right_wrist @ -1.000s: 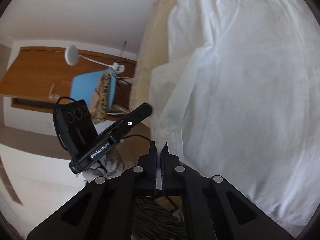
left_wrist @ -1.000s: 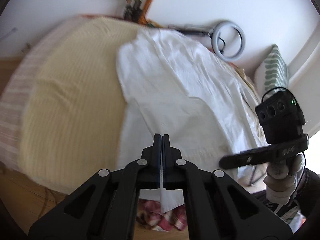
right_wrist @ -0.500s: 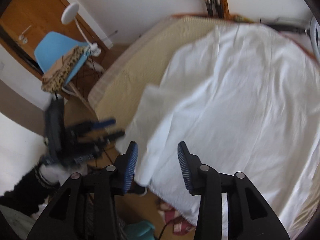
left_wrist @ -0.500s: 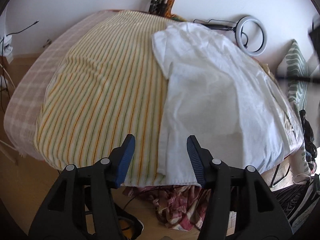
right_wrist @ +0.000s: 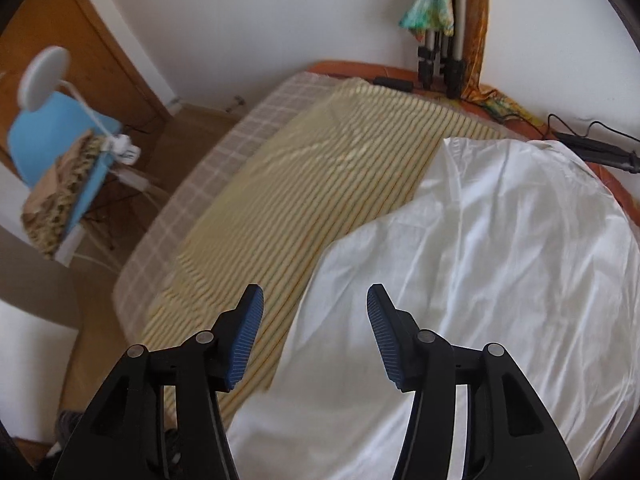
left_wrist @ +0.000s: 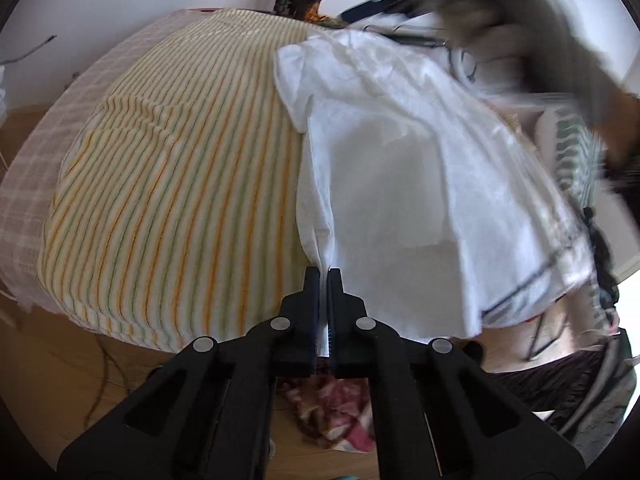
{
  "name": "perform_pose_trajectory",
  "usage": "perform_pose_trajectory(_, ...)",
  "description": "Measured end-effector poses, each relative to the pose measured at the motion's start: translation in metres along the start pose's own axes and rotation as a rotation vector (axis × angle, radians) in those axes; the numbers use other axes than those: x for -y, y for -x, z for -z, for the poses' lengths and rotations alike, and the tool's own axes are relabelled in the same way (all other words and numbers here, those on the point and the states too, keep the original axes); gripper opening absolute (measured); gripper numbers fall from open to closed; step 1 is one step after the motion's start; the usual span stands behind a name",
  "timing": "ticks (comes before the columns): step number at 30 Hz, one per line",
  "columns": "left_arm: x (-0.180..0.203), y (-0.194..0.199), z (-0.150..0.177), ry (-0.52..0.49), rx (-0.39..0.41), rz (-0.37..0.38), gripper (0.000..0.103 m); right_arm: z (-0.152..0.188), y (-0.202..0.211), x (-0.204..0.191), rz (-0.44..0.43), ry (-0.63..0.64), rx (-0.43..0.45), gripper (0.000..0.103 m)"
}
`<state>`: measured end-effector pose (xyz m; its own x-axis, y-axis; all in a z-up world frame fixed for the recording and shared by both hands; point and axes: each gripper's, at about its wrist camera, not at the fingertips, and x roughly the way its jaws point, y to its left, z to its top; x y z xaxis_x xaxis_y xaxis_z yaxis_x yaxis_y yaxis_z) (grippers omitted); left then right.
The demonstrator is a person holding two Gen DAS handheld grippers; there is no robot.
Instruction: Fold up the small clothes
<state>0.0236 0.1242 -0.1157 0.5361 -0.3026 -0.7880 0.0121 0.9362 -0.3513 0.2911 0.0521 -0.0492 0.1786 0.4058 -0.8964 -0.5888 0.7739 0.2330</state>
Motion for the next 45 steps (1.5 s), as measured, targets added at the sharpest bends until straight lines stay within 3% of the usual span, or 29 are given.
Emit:
perform_pose_trajectory(5,0.010,0.027,0.004,-0.047,0.051,0.051,0.001,-0.019,-0.063,0.000,0.087,-0.021,-0.074,0.053)
perform_pose_trajectory(10,0.024,0.034,0.006,-0.109,0.067,0.056,0.001,-0.023,-0.089,-0.004,0.188,0.036,-0.128,0.052)
perform_pose_trajectory(13,0.030,0.038,0.008,-0.134,0.074,0.053,0.000,-0.022,-0.091,-0.006,0.227,0.065,-0.119,0.035)
perform_pose_trajectory(15,0.031,0.038,0.006,-0.158,0.081,0.037,0.001,-0.022,-0.089,-0.003,0.217,0.062,-0.108,0.016)
perform_pose_trajectory(18,0.034,0.038,0.007,-0.177,0.083,0.024,0.000,-0.022,-0.083,0.008,0.181,0.029,-0.095,0.006)
perform_pose_trajectory(25,0.048,0.047,0.005,-0.256,0.113,-0.012,0.000,-0.013,-0.031,0.058,-0.038,-0.162,0.032,0.004)
perform_pose_trajectory(31,0.069,0.049,0.005,-0.329,0.126,-0.044,0.000,-0.001,0.015,0.096,-0.134,-0.236,0.155,0.004)
perform_pose_trajectory(45,0.150,0.021,0.012,-0.520,0.068,-0.005,0.000,0.044,0.052,0.172,-0.106,-0.301,0.238,0.004)
